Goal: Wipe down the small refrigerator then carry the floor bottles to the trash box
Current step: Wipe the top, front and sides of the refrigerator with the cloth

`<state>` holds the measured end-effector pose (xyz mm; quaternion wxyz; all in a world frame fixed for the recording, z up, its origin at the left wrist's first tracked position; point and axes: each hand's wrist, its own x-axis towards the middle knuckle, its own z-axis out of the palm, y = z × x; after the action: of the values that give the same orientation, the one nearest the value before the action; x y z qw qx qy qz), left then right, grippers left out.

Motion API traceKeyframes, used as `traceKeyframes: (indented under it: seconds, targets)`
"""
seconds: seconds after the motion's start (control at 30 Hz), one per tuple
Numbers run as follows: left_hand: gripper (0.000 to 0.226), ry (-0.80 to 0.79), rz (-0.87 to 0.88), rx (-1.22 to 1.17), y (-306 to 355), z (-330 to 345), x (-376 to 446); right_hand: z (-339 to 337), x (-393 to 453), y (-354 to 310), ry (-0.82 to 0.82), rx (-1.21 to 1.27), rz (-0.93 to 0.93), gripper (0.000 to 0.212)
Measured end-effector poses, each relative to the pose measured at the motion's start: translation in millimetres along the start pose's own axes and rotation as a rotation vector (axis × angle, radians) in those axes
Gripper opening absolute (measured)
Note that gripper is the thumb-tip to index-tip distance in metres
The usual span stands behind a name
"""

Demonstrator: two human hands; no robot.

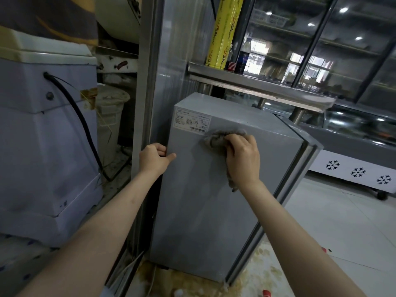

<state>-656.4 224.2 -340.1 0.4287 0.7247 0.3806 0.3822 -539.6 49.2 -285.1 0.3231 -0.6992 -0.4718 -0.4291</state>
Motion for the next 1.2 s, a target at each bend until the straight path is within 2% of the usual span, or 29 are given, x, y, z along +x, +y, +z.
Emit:
traceKeyframes:
  seconds: [0.1,0.2,0.4,0.47,0.57,0.73,0.9,0.97,1.2]
  targets:
    - [0.035,0.0,0.005,0.008,1,0,0,4,-27,9,-0.097,-0.041,-0.043,0.017]
    - [0.035,-0.008,0.009,0.018,1,-1,0,3,-34,11,-0.173,-0.049,-0.009,0.016]
    - [0.032,-0.006,-0.002,0.02,2,-1,0,-18,7,9,-0.042,-0.003,0.092,0.014]
    - [0.032,-0.004,-0.004,0.019,2,-1,0,-19,10,11,-0.028,-0.014,0.066,0.013]
    - [0.033,-0.002,-0.009,0.013,2,-1,-1,-14,-7,14,-0.053,-0.05,-0.003,0.013]
    - [0.032,-0.001,-0.013,0.014,5,-2,-3,-9,-28,15,-0.168,-0.071,-0.013,0.012]
    - [0.033,-0.001,-0.011,0.025,6,-1,-2,-23,-3,18,0.0,-0.004,0.078,0.016]
    - [0.032,0.002,-0.011,0.022,5,-1,-2,-22,-3,20,0.018,-0.003,0.061,0.016]
    - [0.032,-0.001,-0.016,0.013,5,-1,-2,-15,-31,22,-0.145,-0.066,-0.002,0.017]
